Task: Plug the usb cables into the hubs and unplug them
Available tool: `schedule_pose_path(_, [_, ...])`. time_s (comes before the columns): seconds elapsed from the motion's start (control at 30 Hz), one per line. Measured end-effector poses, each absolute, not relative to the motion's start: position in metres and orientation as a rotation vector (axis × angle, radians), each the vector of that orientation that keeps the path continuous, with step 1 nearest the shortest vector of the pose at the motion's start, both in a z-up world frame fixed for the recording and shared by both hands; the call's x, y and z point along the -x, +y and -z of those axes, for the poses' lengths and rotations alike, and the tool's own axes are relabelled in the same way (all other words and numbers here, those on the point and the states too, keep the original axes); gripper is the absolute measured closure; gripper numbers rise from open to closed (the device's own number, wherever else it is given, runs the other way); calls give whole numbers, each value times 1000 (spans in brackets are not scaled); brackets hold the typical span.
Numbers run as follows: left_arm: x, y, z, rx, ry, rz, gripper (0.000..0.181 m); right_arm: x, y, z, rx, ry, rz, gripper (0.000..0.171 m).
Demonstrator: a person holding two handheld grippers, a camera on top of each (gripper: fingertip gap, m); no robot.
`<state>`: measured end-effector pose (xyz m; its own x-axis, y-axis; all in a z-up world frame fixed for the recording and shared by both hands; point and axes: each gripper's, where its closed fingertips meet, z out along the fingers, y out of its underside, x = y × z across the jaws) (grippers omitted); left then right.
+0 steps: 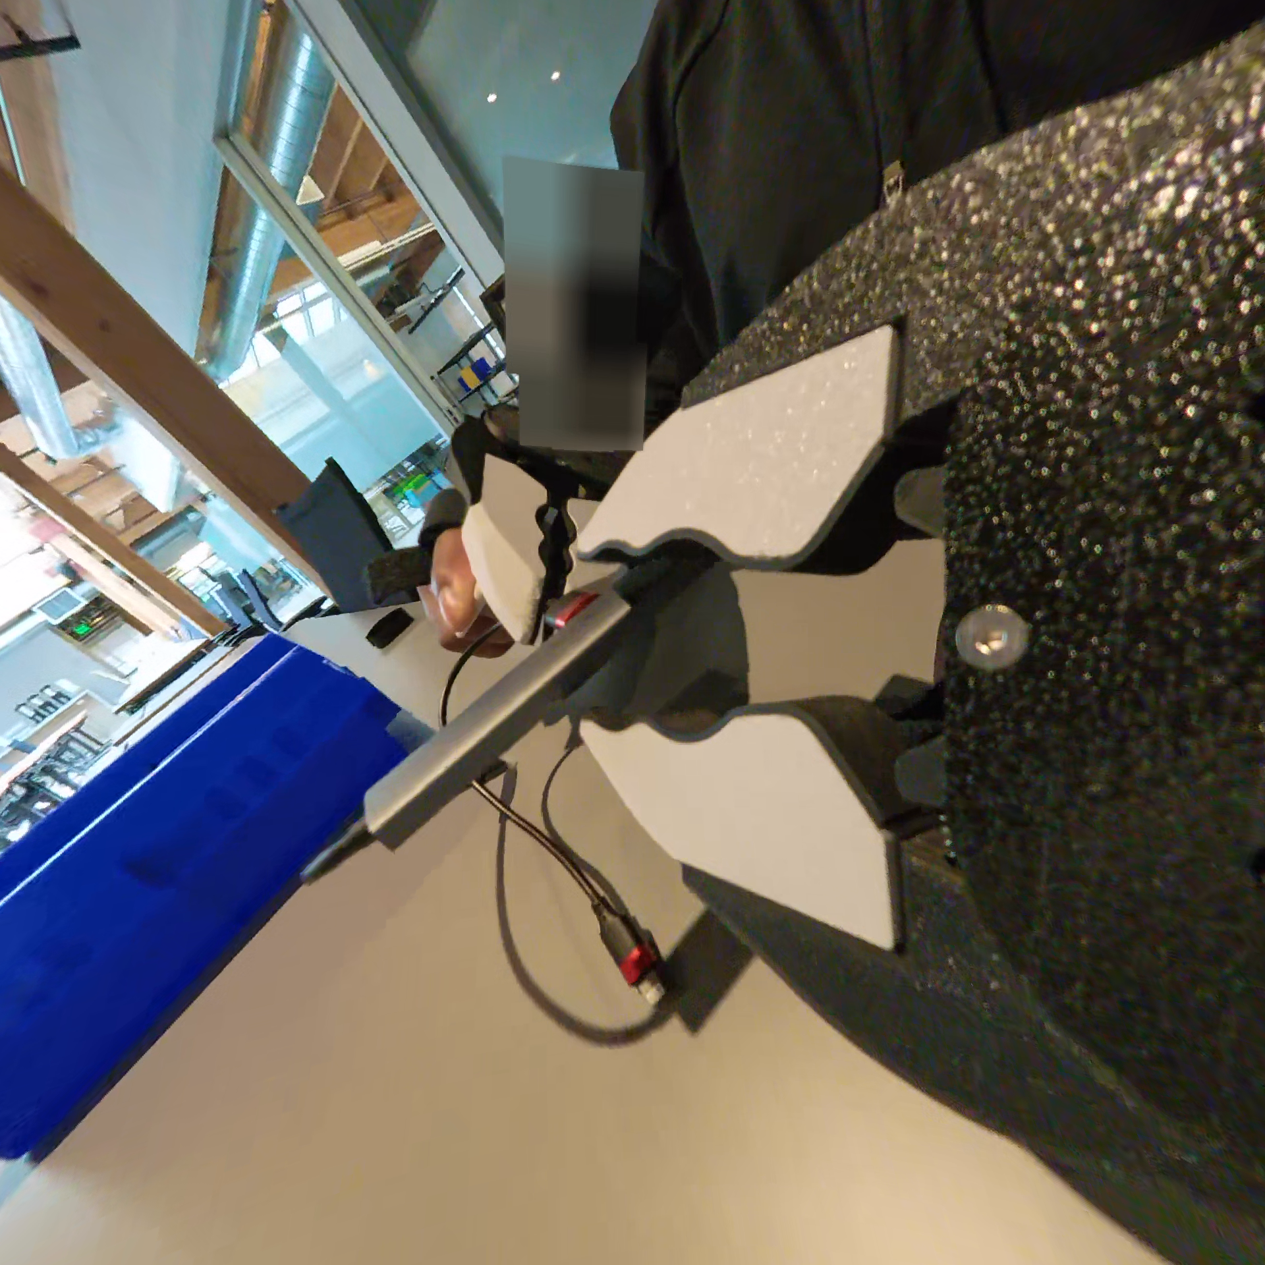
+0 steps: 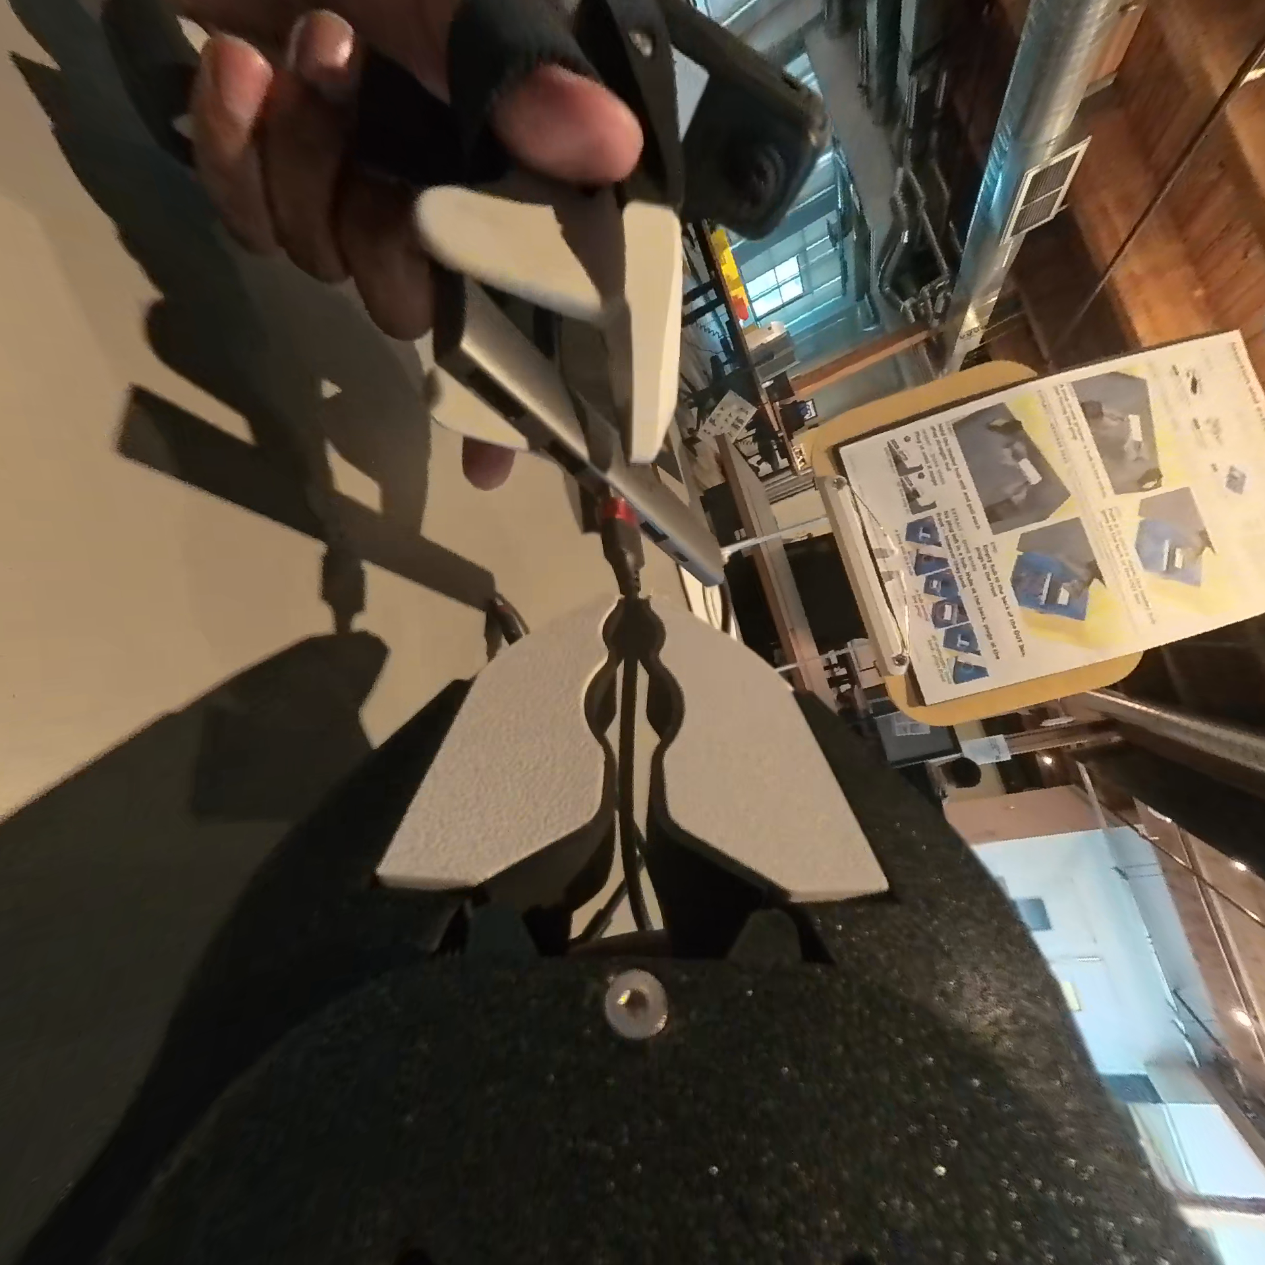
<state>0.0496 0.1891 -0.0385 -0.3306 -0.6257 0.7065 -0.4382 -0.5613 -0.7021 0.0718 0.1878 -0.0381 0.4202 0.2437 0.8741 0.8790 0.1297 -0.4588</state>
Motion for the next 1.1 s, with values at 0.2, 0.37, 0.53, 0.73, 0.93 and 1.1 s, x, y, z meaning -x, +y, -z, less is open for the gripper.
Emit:
schedule_pose_path(0.2, [-51, 189, 28, 1586, 1402, 1981, 169, -69, 187, 37, 1382, -1083, 619, 168])
schedule_pose_path(0.37, [-51, 188, 22, 1480, 1431, 1913, 171, -70, 188, 34, 1349, -1064, 636, 168])
schedule_pose_path(0.53, [-51, 192, 17, 1411, 1411, 1866, 171, -70, 188, 28, 1297, -1042, 663, 163])
schedule_pose_path(0.73, [-49, 213, 6, 1387, 1291, 1809, 171, -78, 188, 14, 1299, -925, 589, 143])
schedule_pose_path(0.93, [-47, 234, -5, 1354, 1134, 1727, 172, -80, 186, 7, 1321, -844, 474, 141])
schedule_pose_path(1.1, [-44, 249, -12, 1333, 1009, 1705, 172, -77, 188, 11, 1386, -789, 305, 140])
